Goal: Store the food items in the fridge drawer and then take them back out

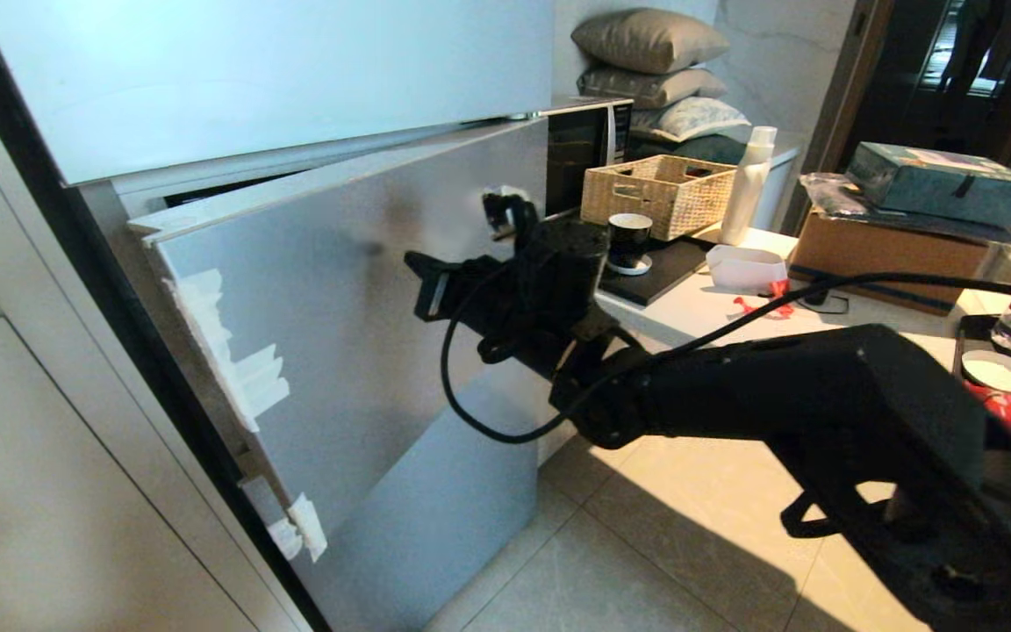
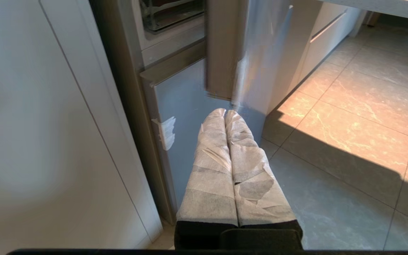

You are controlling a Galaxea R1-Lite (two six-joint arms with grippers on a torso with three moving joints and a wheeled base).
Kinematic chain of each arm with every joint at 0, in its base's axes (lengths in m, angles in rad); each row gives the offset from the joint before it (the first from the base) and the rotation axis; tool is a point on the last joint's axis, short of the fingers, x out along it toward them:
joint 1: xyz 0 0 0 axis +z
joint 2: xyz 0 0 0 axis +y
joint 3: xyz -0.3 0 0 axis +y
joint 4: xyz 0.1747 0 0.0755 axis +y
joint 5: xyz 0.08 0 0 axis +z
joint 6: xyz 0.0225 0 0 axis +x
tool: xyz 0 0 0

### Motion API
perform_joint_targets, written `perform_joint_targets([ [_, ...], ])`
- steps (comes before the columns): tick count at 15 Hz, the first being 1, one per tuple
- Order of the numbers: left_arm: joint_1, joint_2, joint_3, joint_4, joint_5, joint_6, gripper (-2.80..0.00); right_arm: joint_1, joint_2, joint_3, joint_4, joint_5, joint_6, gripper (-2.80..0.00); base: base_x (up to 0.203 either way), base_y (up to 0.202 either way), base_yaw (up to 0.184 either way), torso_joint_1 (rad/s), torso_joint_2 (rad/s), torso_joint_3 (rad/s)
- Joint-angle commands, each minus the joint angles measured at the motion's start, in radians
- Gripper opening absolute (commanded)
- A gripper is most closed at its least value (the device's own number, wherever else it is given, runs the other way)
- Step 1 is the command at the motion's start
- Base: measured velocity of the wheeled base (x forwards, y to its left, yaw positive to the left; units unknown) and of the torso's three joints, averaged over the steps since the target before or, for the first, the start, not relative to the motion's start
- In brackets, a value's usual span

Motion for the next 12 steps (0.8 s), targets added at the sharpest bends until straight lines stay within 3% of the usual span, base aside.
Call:
perform_joint_targets([
  [1, 0.000, 0.000, 0.002, -0.001, 0.000, 0.000, -2.80, 0.014, 0.169, -0.065, 0.047, 0.113, 0.005, -2.80, 0.000, 0.000, 0.000, 0.000, 0.00, 0.000],
  [4, 0.000, 0.000, 0.002, -0.001, 0.000, 0.000, -2.80, 0.034, 0.167, -0.044, -0.074, 0.029, -0.007, -2.80, 0.000, 0.000, 0.000, 0.000, 0.00, 0.000],
  [8, 0.000, 0.000, 0.002, -0.001, 0.000, 0.000, -2.80, 0.038, 0.152, -0.042, -0.138, 0.024, -0.046, -2.80, 0.000, 0.000, 0.000, 0.000, 0.00, 0.000],
  [12, 0.000, 0.000, 0.002, -0.001, 0.000, 0.000, -2.80, 0.043, 0.157, -0.042, -0.163, 0.042, -0.161, -2.80, 0.000, 0.000, 0.000, 0.000, 0.00, 0.000],
])
